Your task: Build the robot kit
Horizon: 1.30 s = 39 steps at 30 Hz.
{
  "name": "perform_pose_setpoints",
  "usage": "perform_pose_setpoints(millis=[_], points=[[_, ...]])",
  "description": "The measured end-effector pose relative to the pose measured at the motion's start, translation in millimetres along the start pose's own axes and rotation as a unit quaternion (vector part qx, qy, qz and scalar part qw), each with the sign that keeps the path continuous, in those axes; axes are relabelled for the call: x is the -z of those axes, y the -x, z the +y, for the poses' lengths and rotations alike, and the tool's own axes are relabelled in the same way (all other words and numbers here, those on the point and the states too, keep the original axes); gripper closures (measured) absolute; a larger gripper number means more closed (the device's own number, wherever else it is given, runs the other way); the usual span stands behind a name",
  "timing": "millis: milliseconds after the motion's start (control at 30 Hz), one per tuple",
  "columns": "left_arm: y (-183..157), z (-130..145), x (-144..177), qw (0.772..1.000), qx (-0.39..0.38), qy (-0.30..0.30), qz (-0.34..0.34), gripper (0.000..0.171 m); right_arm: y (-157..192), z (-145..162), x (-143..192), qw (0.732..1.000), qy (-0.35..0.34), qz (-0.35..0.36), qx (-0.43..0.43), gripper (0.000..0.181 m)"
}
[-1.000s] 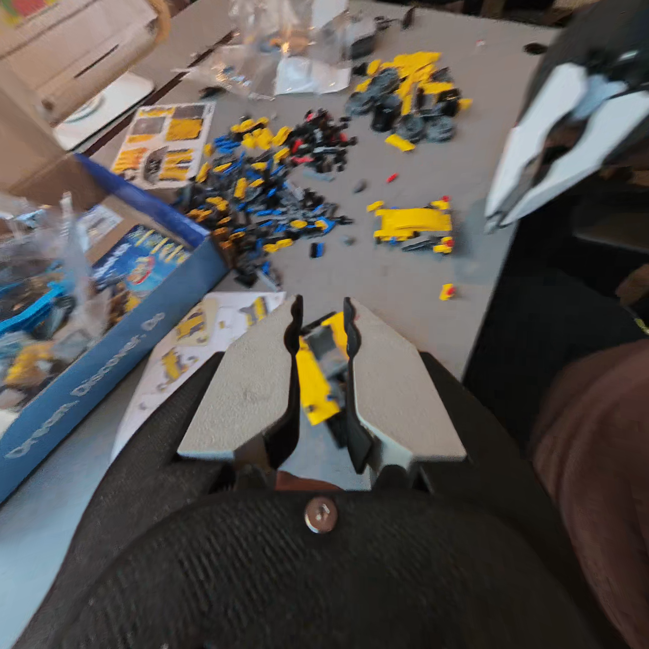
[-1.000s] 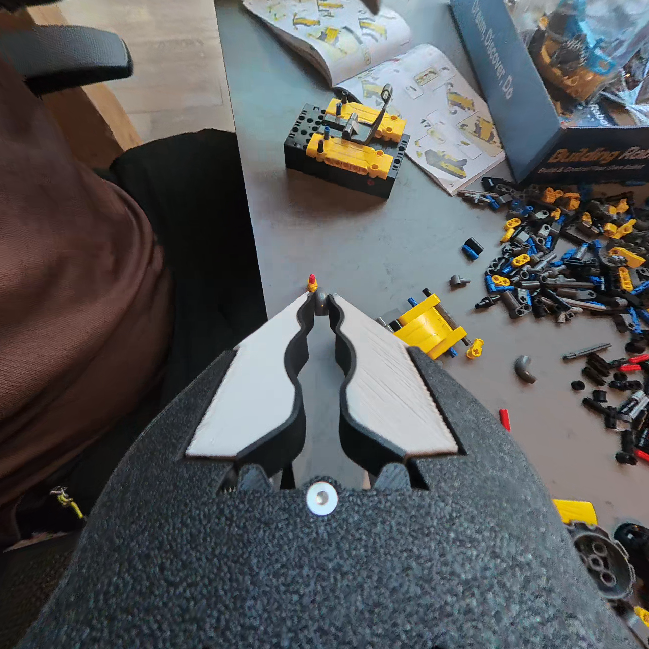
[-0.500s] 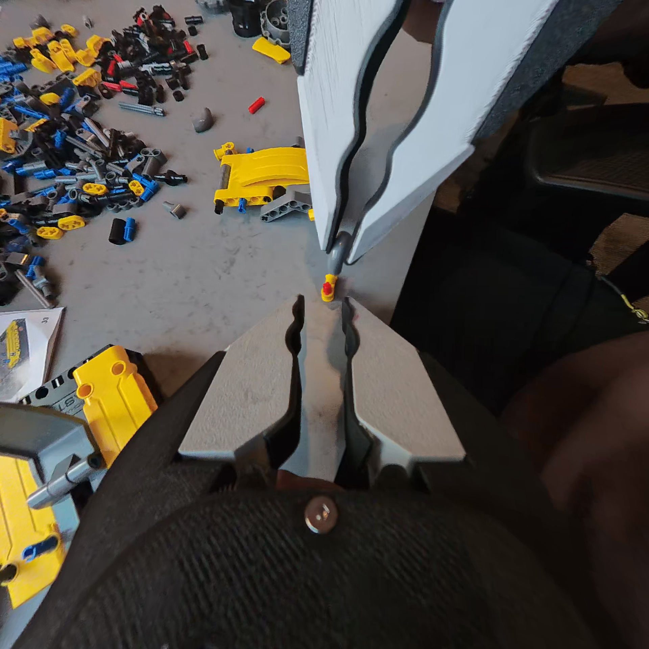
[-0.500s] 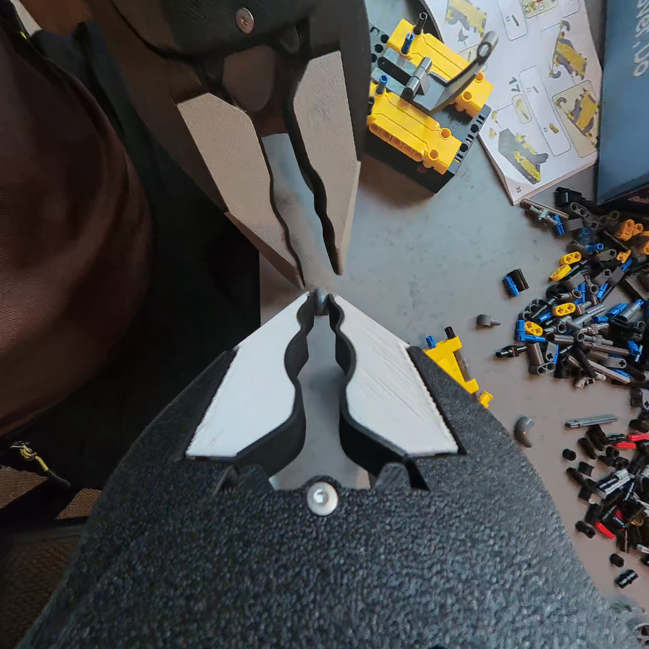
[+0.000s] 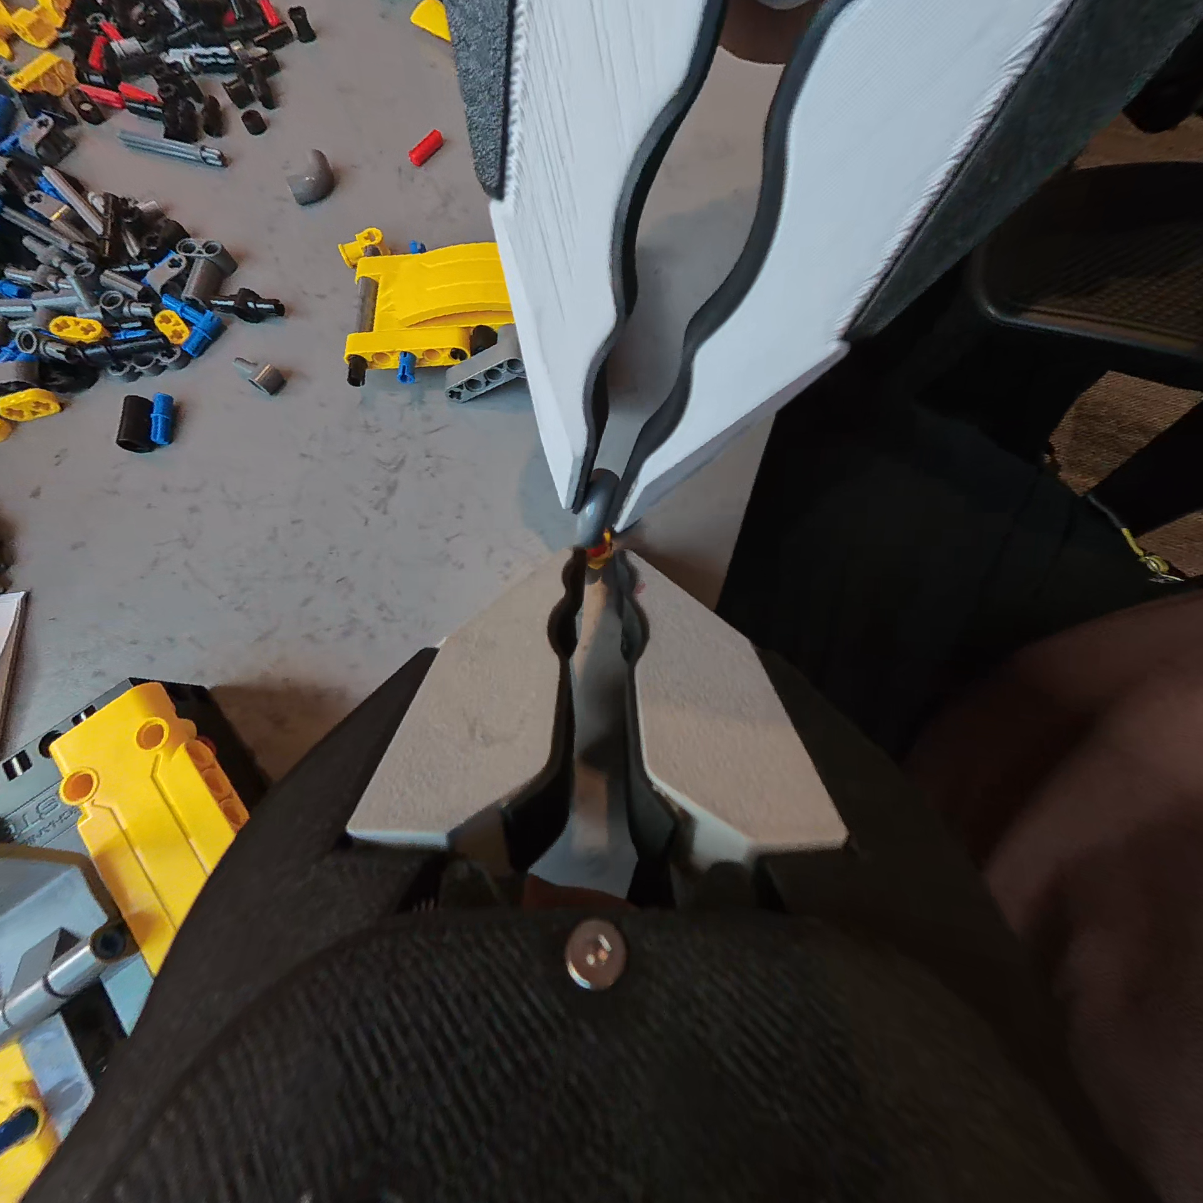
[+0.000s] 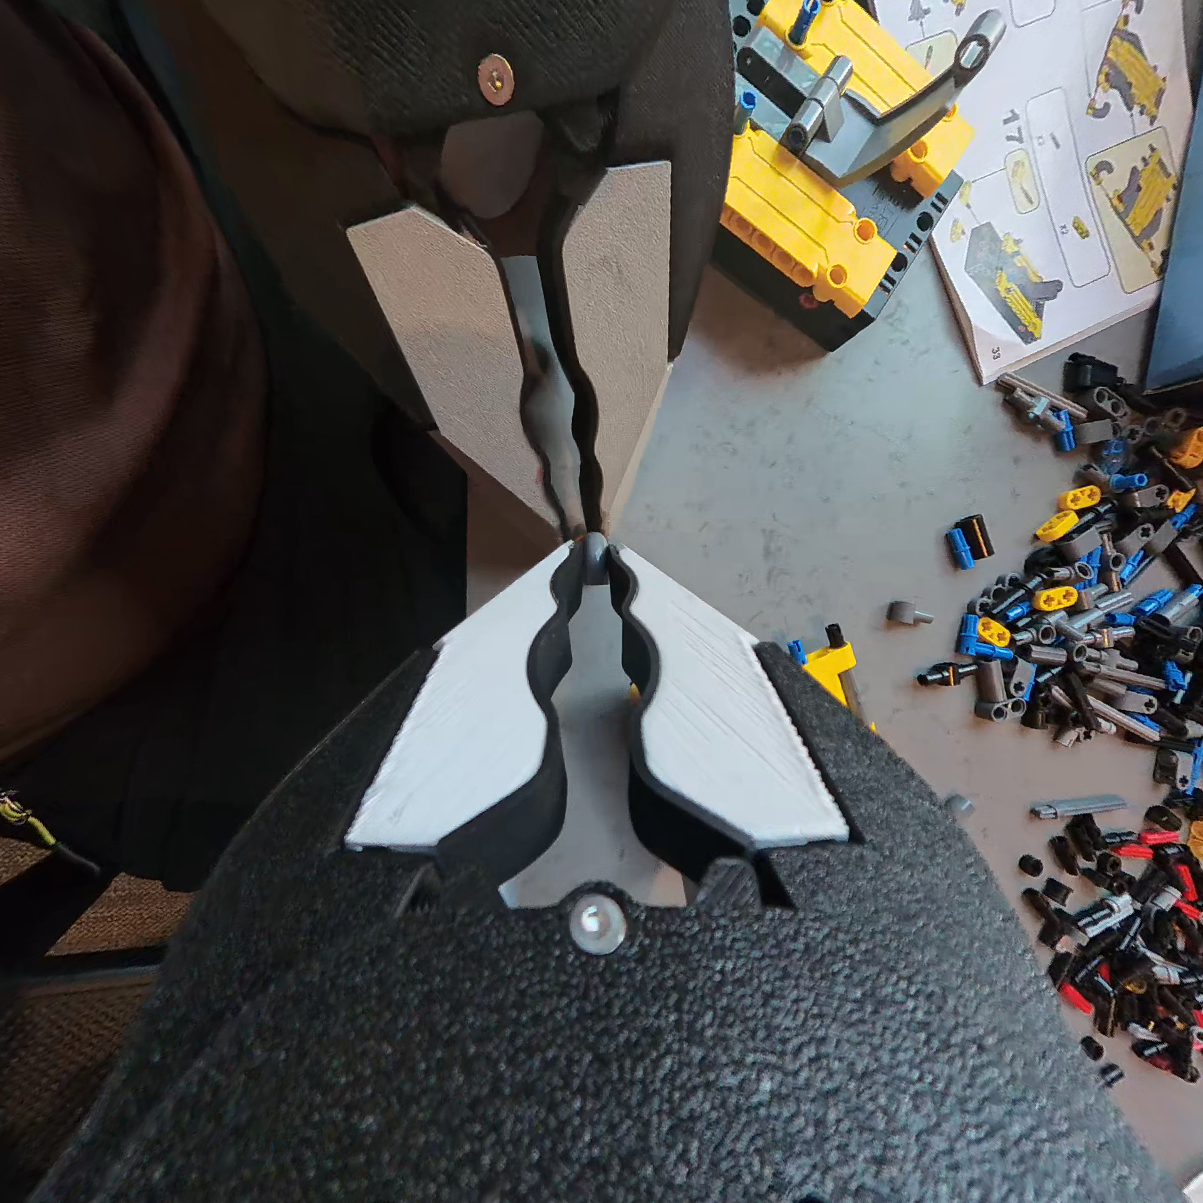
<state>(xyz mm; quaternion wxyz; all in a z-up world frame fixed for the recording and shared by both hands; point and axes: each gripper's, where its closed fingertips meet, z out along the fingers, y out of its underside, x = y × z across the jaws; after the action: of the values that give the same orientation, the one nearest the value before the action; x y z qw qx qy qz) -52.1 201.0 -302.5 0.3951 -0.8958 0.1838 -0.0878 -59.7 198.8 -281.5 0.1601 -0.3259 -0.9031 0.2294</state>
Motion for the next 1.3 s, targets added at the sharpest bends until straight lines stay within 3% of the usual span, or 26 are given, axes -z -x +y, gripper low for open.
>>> perform_pose_setpoints(millis=[1000, 1300], points=[[-0.3, -0.2, -0.6, 1.000, -0.003, -0.003, 0.005, 0.168, 3.8, 5.3, -3.6, 0.981, 0.103, -0.100, 0.129, 0.174], [-0.7, 1.5, 2.1, 1.000, -0.018, -0.004, -0.011, 0.166, 5.9, 4.0, -5.7, 0.986, 0.080, -0.102, 0.102, 0.174]])
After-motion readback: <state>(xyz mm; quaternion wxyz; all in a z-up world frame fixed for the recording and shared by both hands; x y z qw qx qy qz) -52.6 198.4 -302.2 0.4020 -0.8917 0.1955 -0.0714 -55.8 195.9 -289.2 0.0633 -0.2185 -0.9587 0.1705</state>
